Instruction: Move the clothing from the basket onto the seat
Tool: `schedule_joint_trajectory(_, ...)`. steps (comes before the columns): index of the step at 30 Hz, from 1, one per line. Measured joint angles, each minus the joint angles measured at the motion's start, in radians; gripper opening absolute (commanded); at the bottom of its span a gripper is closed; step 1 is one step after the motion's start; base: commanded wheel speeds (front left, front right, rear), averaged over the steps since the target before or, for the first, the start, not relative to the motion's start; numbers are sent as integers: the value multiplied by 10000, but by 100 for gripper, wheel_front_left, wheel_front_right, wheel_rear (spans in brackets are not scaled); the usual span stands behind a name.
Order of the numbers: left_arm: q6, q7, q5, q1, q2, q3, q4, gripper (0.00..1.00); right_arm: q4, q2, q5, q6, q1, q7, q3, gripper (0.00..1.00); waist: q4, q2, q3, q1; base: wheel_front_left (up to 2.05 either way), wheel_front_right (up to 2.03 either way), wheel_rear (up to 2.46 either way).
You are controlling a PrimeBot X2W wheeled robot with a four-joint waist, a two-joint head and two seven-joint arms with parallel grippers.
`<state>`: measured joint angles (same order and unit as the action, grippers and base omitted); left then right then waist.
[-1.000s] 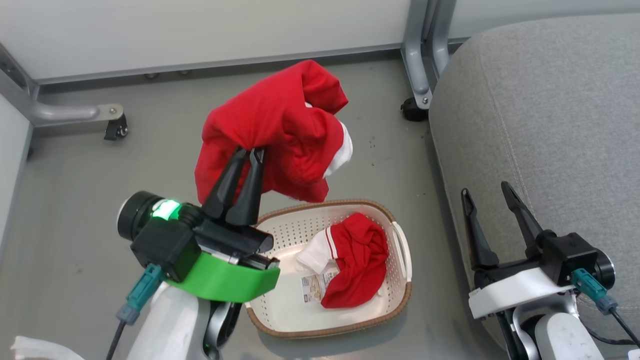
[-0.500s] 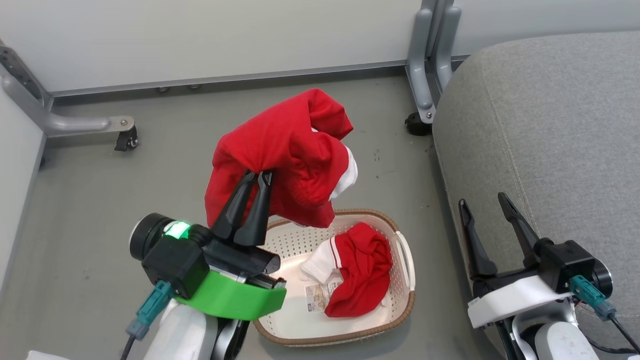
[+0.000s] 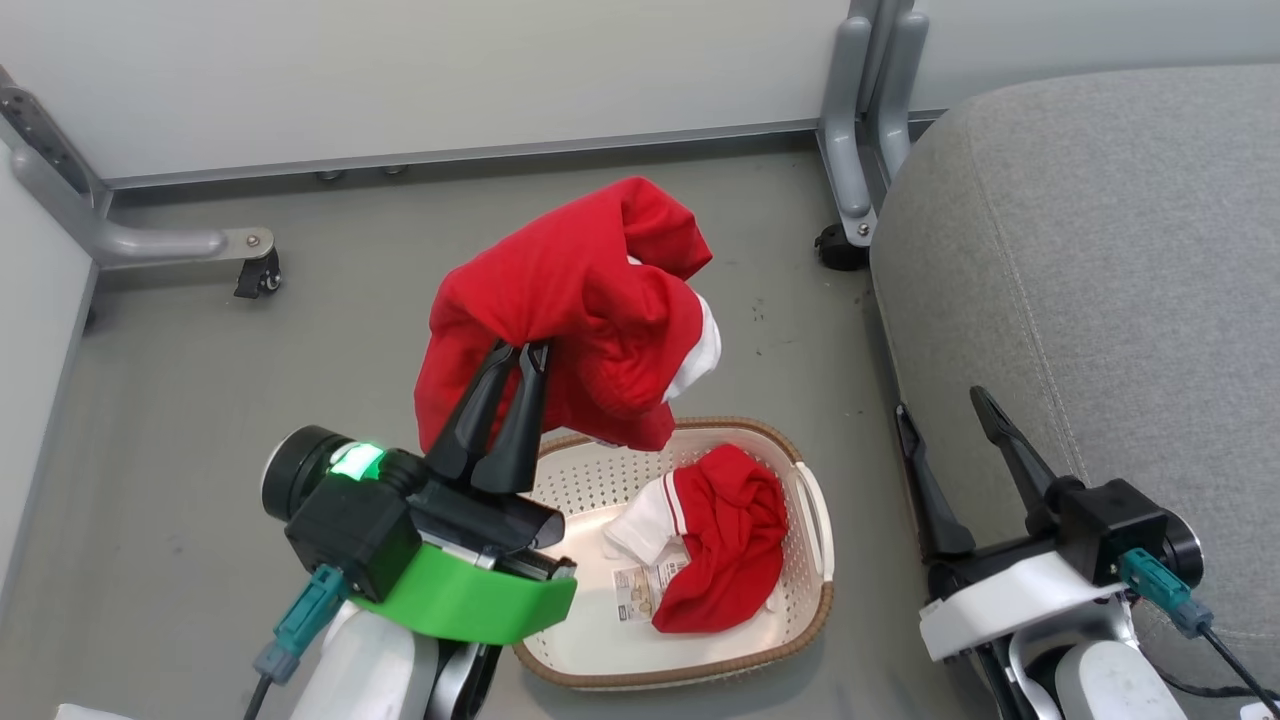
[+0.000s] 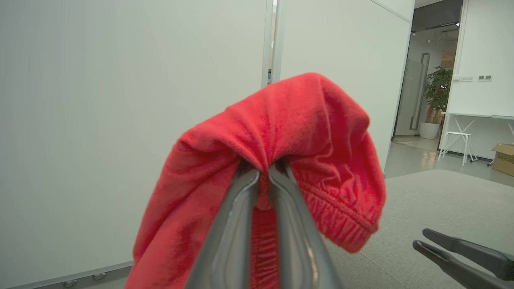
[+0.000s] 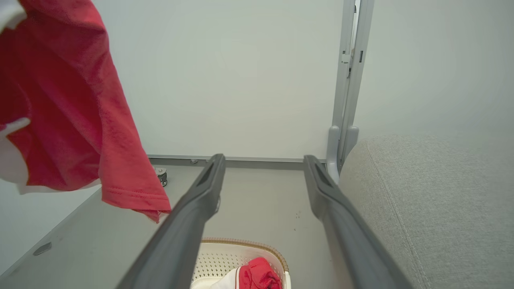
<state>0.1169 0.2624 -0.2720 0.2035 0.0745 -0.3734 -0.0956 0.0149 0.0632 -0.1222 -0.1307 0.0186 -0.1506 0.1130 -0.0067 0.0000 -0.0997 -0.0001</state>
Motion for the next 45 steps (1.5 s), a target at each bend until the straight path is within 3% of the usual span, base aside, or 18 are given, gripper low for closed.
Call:
schedule_joint_trajectory(13,52,0,23,140,-2,-431,-123,0,-1319,1035,-1599,0,2579,-63,2863,100,258,0,-243,0,0,0,0)
schedule_joint_trajectory(20,65,0,25,285,2,-692,-48,0,-2721,1053,-2339,0,4200,-416,4487,100,431,0,-302,0,0,0,0)
schedule_joint_trajectory(30,77,0,-86,349,19,-1034,-84,0,-4458,842,-3022,0,5895,-859,5810,100,588,0,-382,0,0,0,0)
schedule_joint_trajectory(31,77,0,-90,359,21,-1058,-84,0,-4591,819,-3120,-2,6027,-880,5981,97,602,0,-386,0,0,0,0)
schedule_joint_trajectory(32,77,0,-94,366,25,-1076,-82,0,-4673,807,-3212,0,6111,-895,6086,46,613,0,-386,0,0,0,0)
schedule_joint_trajectory(33,79,0,-113,378,29,-1091,-81,0,-4761,790,-3306,-2,6206,-938,6203,16,623,0,-386,1,0,0,0)
schedule_joint_trajectory(34,86,0,-155,383,33,-1101,-77,0,-4815,794,-3430,0,6287,-961,6337,0,632,0,-385,0,0,0,0)
schedule_joint_trajectory(45,100,0,-188,386,63,-1034,44,0,-5066,865,-4057,-2,6531,-1081,6874,0,607,0,-366,0,0,0,0)
